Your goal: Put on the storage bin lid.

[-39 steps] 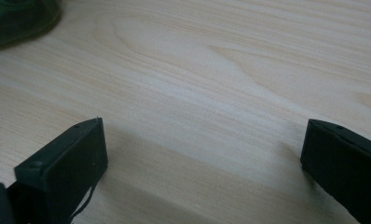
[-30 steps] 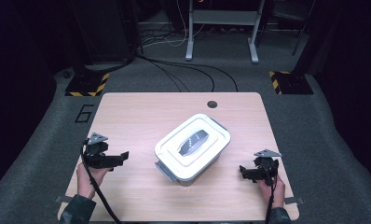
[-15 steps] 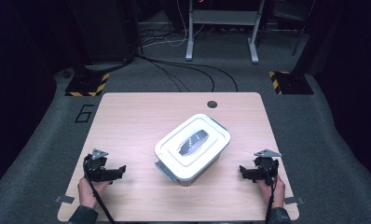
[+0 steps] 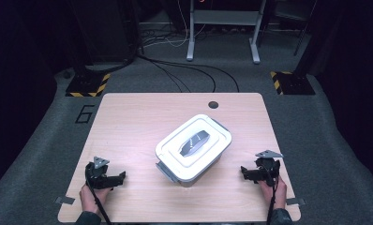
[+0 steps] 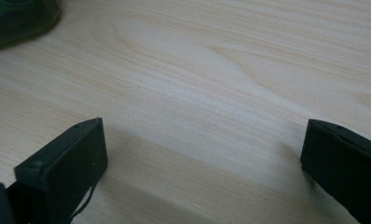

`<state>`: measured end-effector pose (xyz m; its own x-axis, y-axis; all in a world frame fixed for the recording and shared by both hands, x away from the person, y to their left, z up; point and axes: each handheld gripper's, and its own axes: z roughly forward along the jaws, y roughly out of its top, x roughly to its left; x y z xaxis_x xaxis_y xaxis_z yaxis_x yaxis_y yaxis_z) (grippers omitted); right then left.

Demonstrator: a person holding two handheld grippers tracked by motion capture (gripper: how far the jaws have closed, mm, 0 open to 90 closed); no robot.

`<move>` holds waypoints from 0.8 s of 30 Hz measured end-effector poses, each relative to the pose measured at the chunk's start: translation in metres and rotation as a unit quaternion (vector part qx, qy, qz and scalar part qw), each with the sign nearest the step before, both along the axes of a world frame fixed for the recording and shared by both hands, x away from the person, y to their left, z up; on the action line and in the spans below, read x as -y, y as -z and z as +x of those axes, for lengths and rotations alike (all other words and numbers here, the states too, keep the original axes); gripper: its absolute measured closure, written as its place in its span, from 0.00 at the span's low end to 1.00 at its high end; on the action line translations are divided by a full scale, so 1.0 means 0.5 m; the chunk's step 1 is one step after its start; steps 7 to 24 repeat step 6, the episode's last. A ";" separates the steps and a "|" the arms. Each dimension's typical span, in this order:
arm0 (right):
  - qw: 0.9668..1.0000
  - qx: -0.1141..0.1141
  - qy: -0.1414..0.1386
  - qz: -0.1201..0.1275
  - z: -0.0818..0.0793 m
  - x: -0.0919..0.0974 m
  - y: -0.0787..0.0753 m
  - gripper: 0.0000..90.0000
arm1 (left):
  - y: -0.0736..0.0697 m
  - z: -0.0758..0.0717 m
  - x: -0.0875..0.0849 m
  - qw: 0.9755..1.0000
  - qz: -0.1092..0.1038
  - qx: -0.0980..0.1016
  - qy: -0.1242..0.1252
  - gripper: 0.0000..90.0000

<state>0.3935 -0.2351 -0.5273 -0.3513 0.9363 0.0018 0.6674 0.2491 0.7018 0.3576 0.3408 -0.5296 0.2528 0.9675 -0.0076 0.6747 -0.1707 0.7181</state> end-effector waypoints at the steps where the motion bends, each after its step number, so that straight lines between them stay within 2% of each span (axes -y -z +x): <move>1: 1.000 0.000 0.000 0.000 0.000 0.000 0.000 0.00 | 0.002 -0.001 -0.001 1.000 -0.001 0.005 0.000 0.05; 4: 1.000 0.000 0.000 0.000 0.000 0.000 0.000 0.00 | 0.004 -0.004 -0.001 1.000 -0.002 0.010 0.003 0.05; 24: 1.000 0.002 0.005 0.001 0.000 -0.002 0.000 0.00 | 0.004 -0.004 -0.002 1.000 -0.003 0.008 0.005 0.05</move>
